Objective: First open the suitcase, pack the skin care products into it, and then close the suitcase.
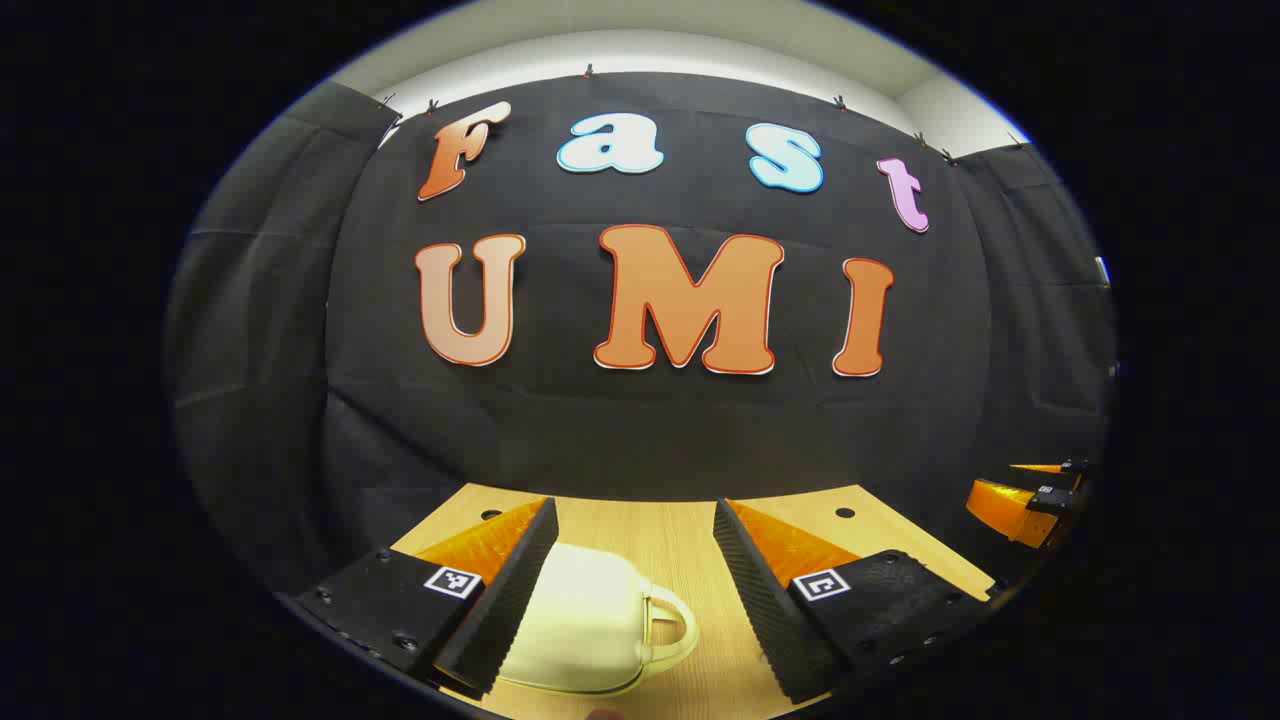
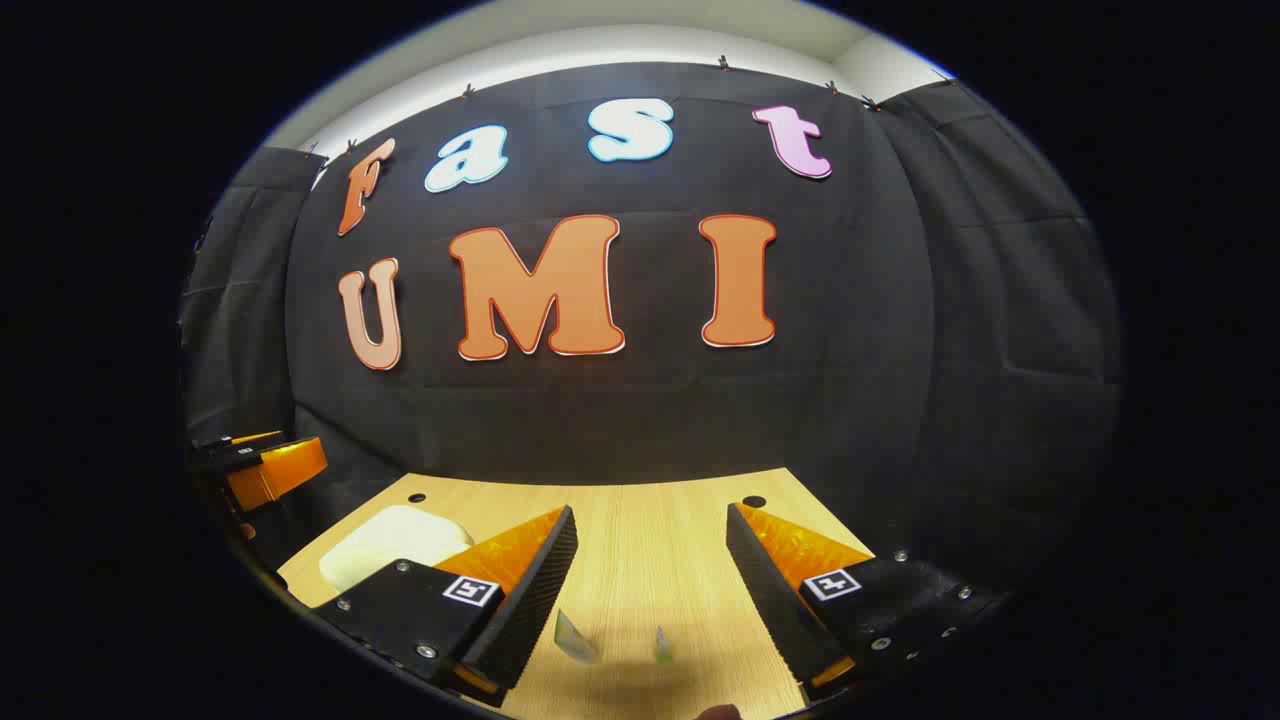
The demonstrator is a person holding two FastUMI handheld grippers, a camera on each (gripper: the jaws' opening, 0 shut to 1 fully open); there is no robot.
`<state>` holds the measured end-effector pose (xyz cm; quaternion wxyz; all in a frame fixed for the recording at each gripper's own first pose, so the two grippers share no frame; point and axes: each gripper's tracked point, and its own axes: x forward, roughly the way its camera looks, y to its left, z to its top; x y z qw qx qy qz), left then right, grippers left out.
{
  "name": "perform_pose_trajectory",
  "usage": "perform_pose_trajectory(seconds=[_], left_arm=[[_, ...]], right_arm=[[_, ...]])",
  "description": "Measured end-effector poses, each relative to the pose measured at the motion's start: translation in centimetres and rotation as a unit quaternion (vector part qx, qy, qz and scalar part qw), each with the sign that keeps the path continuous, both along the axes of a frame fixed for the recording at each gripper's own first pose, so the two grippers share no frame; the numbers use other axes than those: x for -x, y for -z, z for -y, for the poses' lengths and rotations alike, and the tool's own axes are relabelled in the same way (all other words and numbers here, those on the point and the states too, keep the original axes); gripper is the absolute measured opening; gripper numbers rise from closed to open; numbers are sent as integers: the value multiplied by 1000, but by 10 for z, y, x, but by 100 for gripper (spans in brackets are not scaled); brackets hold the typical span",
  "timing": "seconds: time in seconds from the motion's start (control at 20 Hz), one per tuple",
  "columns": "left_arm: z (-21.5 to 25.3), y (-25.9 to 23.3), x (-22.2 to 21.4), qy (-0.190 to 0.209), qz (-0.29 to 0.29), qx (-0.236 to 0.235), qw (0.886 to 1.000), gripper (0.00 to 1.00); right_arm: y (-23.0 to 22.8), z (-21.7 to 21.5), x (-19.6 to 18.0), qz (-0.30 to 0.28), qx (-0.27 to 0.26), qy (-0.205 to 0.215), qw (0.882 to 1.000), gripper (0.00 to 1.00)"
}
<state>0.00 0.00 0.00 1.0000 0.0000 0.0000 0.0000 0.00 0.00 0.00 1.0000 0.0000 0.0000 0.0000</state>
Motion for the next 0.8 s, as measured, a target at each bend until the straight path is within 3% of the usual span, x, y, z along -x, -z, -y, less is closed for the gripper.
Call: perform_pose_trajectory(seconds=[0.8], left_arm=[[11, 20, 12, 15, -25, -19, 999, 98]], right_arm=[[4, 7, 13, -6, 2, 2, 1000, 95]])
